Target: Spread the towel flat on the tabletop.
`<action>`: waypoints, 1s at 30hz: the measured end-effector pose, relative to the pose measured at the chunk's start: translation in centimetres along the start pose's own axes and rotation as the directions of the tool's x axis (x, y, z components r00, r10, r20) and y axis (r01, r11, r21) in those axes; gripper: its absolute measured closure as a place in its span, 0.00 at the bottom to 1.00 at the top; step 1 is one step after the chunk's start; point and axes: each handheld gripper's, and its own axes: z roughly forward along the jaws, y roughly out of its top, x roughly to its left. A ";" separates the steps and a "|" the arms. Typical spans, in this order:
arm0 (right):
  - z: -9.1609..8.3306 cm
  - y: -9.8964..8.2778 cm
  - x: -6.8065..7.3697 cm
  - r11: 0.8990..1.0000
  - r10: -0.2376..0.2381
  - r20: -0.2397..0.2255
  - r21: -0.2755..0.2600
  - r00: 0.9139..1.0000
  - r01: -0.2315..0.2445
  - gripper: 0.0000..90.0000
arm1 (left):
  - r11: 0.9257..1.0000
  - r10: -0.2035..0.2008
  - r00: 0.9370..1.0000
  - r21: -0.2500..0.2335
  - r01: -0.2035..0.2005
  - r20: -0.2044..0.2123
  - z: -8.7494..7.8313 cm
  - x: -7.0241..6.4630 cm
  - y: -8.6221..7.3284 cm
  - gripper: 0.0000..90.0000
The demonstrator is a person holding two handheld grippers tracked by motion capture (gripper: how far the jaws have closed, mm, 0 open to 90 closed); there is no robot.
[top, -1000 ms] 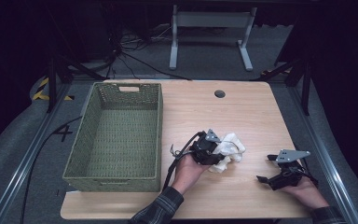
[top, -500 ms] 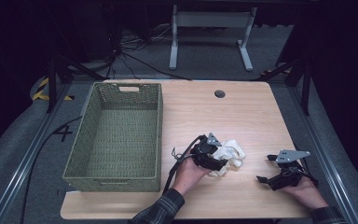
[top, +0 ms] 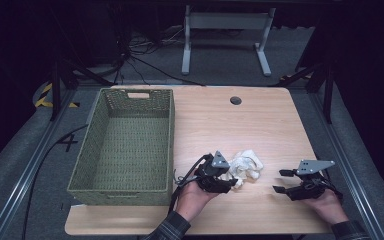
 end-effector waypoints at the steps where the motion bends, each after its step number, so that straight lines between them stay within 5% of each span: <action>1: 0.0 0.2 0.1 1.000 -0.003 -0.012 -0.005 1.000 0.003 0.44 | 1.000 0.009 1.000 0.007 -0.009 0.001 0.1 -0.2 0.0 0.59; 10: 1.1 1.7 1.0 1.000 -0.006 -0.105 -0.020 0.994 0.004 0.61 | 0.997 0.034 0.999 0.062 -0.035 0.015 2.8 -1.0 -0.1 0.61; 16: 2.3 2.4 1.1 1.000 -0.006 -0.097 0.012 0.995 0.007 0.61 | 0.991 0.082 0.996 0.108 -0.077 -0.038 4.7 -1.0 0.0 0.61; 24: 3.8 3.1 0.8 1.000 0.017 -0.107 0.024 0.994 -0.014 0.67 | 0.988 0.088 0.994 0.135 -0.078 -0.069 5.4 -0.3 -0.1 0.74; 30: 4.6 3.6 0.4 0.999 0.029 -0.116 0.033 0.993 -0.026 0.84 | 0.992 0.055 0.996 0.121 -0.047 -0.064 5.4 0.1 -0.1 0.86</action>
